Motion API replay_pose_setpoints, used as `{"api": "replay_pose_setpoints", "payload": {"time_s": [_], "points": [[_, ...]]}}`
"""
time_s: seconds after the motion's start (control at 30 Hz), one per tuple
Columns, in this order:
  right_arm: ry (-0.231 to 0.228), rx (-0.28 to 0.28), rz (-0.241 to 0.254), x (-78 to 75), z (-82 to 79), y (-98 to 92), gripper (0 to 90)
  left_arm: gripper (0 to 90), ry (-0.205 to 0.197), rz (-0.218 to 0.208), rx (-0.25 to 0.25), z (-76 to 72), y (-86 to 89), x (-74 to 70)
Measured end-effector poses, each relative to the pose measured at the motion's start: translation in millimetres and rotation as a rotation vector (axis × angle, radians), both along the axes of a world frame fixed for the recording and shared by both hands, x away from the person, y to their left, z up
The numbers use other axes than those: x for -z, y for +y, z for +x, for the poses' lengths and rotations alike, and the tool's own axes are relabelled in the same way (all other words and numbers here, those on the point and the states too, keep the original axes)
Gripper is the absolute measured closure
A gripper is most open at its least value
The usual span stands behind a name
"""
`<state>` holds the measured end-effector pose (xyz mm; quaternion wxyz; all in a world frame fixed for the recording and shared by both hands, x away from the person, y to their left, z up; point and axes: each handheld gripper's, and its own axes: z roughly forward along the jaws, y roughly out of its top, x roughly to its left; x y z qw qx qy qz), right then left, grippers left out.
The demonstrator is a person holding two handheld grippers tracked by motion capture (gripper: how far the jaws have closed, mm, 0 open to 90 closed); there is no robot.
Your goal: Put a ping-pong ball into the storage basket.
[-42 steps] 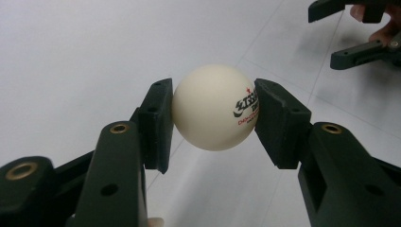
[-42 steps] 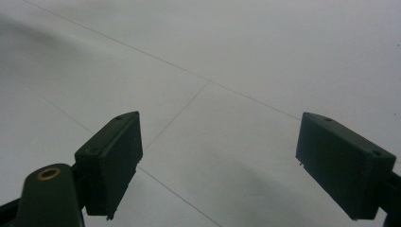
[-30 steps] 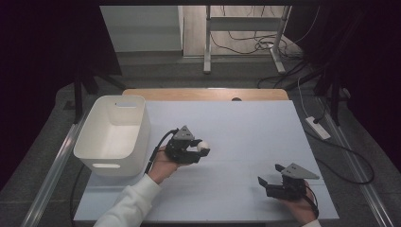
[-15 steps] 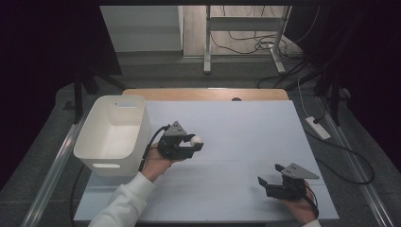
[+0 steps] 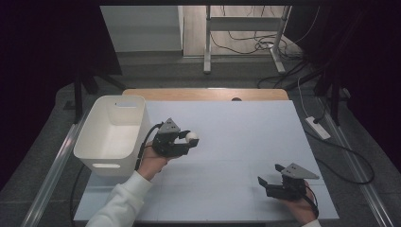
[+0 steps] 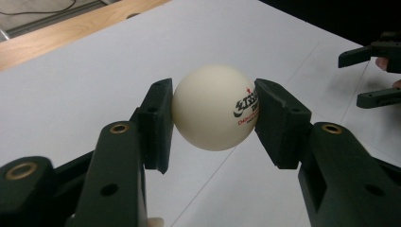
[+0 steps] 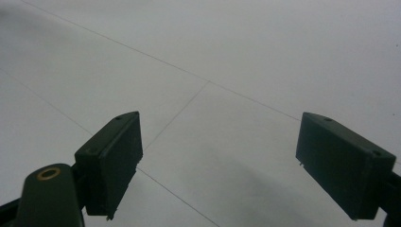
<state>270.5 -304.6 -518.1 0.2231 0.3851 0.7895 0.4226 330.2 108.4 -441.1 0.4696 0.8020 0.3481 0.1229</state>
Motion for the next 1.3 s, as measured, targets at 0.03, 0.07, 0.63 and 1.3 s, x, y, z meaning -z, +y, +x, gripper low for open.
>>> {"api": "replay_pose_setpoints", "payload": {"time_s": [0.03, 0.07, 0.63, 1.3], "points": [[0.000, -0.001, 0.000, 0.0, 0.1, 0.0, 15.2, 50.5, 0.000, 0.000, -0.005, 0.0, 1.1, -0.5], [0.000, -0.001, 0.000, 0.1, 0.1, 0.0, 15.2, 50.5, -0.004, -0.001, -0.010, 0.3, 2.6, -0.9], [0.000, 0.001, -0.007, 0.2, 0.2, 0.2, 15.2, 50.5, -0.033, -0.019, -0.066, 2.4, 20.5, -10.1], [0.001, 0.004, -0.008, 0.3, 0.5, 0.4, 15.3, 50.5, -0.059, -0.029, -0.113, 5.0, 35.9, -21.7]]}}
